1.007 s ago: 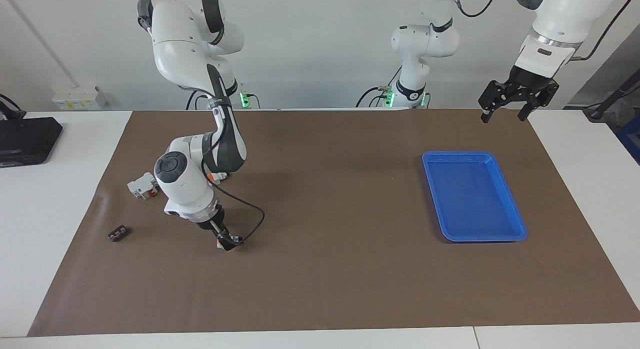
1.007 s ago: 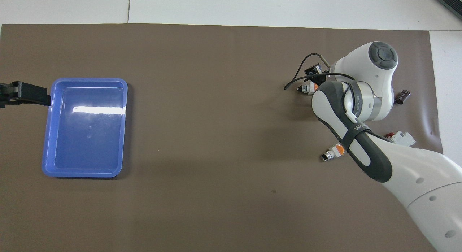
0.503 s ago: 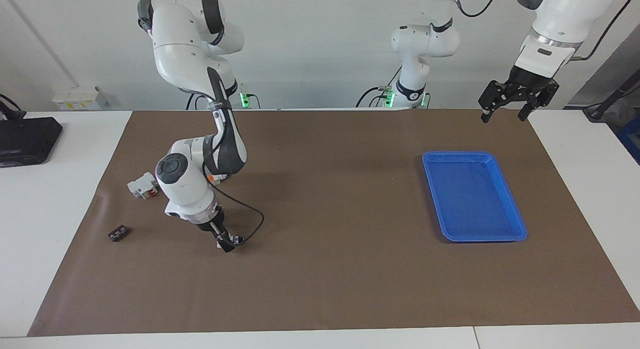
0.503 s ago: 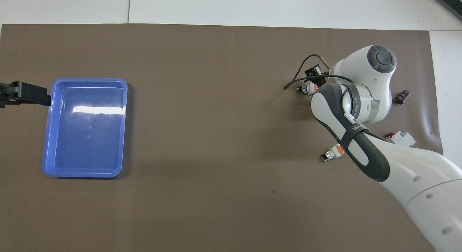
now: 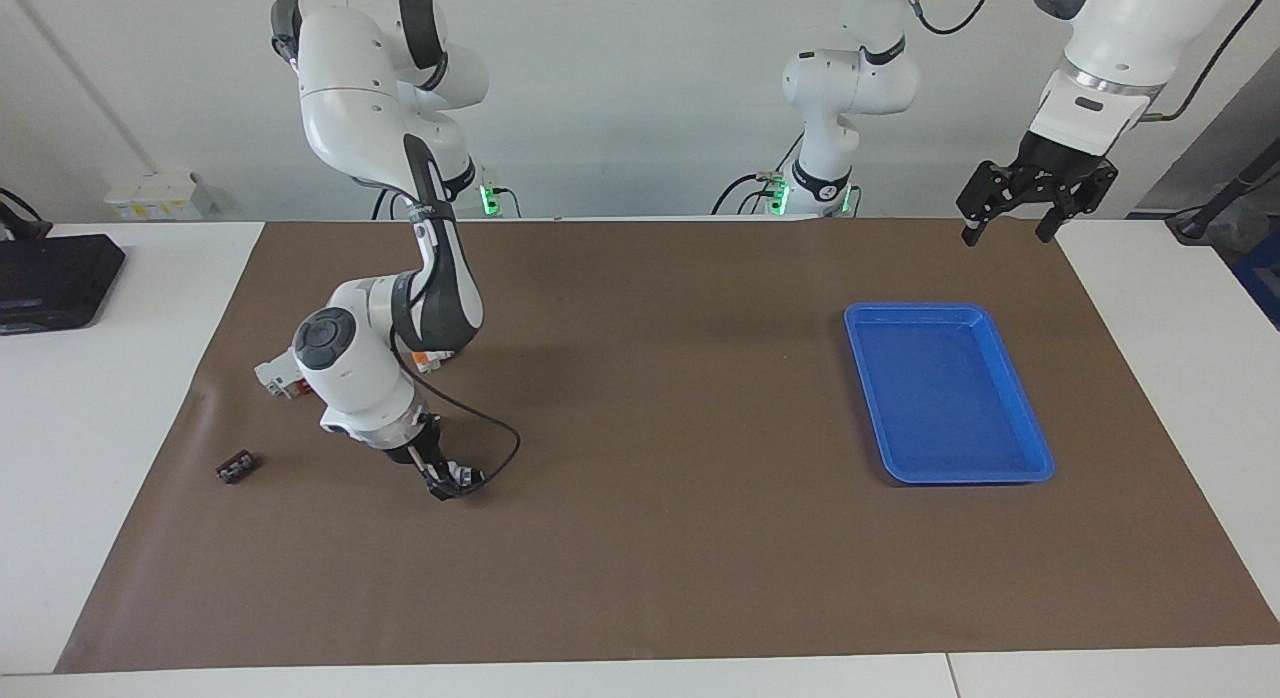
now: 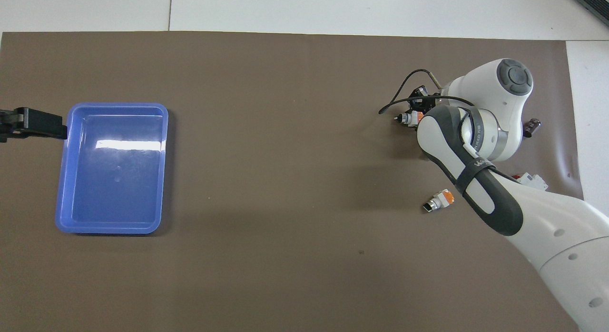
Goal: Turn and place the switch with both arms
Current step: 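Grasp the farthest white-orange switch with the right gripper, then lift and carry the switch with the right gripper toward the blue tray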
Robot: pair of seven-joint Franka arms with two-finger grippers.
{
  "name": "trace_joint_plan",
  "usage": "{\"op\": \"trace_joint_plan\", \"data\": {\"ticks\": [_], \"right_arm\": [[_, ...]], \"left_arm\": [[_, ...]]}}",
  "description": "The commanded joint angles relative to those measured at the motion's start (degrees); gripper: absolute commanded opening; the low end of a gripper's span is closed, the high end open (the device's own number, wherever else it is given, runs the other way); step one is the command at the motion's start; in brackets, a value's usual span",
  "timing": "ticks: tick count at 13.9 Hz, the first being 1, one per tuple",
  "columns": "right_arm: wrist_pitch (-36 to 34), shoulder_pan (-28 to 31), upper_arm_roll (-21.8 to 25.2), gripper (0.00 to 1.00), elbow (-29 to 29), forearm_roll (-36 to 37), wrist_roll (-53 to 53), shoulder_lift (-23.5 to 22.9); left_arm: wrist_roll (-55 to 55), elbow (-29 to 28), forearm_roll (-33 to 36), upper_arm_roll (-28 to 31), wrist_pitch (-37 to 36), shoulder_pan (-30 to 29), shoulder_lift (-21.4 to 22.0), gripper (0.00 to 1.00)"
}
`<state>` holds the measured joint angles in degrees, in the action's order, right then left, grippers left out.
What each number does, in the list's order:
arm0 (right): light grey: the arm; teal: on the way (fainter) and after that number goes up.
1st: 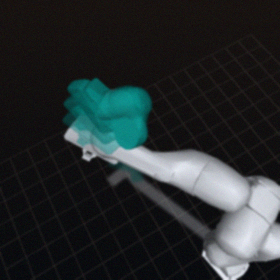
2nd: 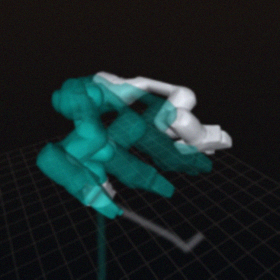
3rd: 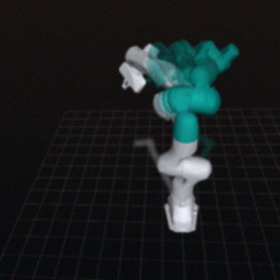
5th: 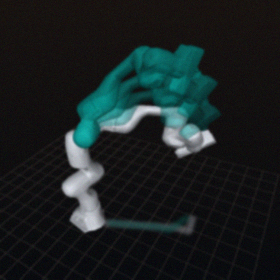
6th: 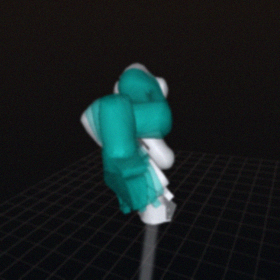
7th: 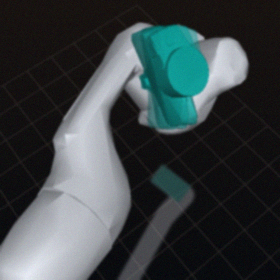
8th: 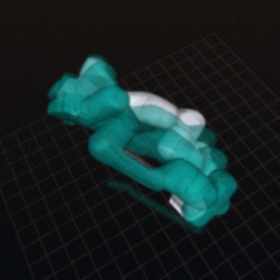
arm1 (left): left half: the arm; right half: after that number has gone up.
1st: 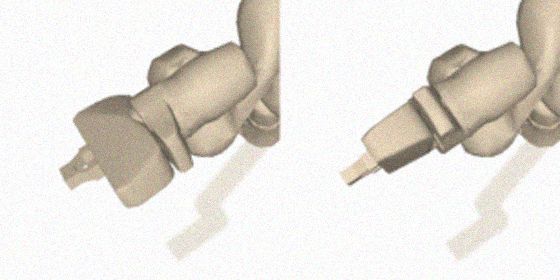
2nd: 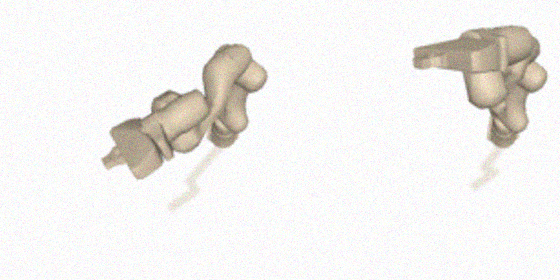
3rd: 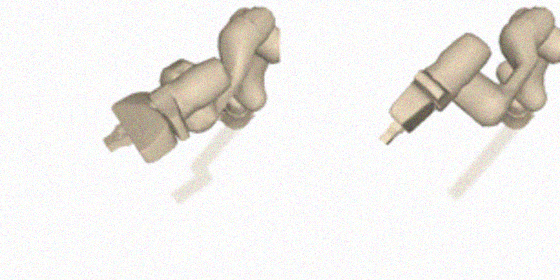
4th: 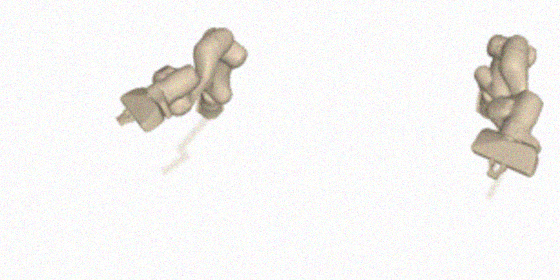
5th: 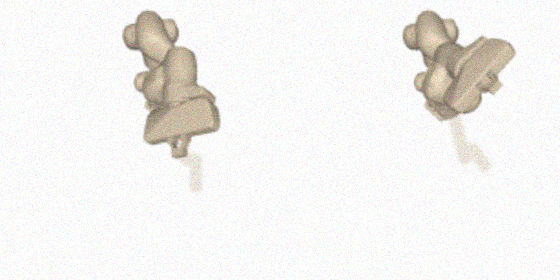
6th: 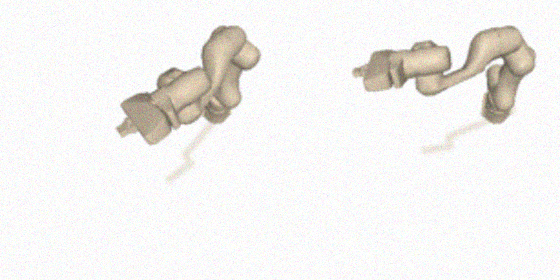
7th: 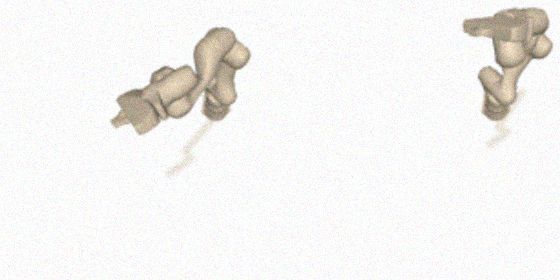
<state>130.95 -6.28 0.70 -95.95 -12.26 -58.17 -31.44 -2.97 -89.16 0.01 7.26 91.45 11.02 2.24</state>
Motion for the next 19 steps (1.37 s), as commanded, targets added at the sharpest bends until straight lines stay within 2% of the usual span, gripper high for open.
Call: {"op": "trace_joint_plan", "data": {"ticks": [1, 4, 7, 9, 11, 13, 16, 19], "right_arm": [[-6.21, 0.83, -2.01, 0.00, 3.99, -8.08, 1.66, 1.81], [-9.74, -0.92, -2.37, 0.00, 4.63, -23.38, -0.35, 5.94], [-11.15, -3.82, -3.24, 0.00, 4.63, -35.60, -7.55, 9.28], [-13.78, -4.53, -6.57, 0.00, 4.45, -38.36, -9.50, 11.30], [-13.62, -4.44, -12.11, 0.00, 4.54, -40.81, -13.78, 11.84], [-12.83, -4.70, -15.01, 0.00, 4.54, -44.24, -17.05, 12.02], [-10.90, -8.04, -16.00, 0.00, 4.63, -45.39, -22.31, 12.19], [-1.61, -11.72, -16.17, 0.00, 4.54, -47.77, -24.09, 12.28]], "left_arm": [[-0.54, -1.54, 0.70, 0.47, -0.30, 0.49, 1.54, 1.00], [-0.54, -1.54, 0.70, 0.47, -0.30, 0.49, 1.54, 1.00], [-0.54, -1.54, 0.70, 0.47, -0.30, 0.49, 1.54, 1.00], [-0.54, -1.54, 0.70, 0.47, -0.30, 0.49, 1.54, 1.00], [-0.54, -1.54, 0.70, 0.47, -0.30, 0.49, 1.54, 1.00], [-0.54, -1.54, 0.70, 0.47, -0.30, 0.49, 1.54, 1.00], [-0.54, -1.54, 0.78, 0.47, -0.30, 0.49, 1.54, 1.00], [-0.80, -1.45, 0.70, 0.47, -0.30, 0.49, 1.54, 1.00]]}}
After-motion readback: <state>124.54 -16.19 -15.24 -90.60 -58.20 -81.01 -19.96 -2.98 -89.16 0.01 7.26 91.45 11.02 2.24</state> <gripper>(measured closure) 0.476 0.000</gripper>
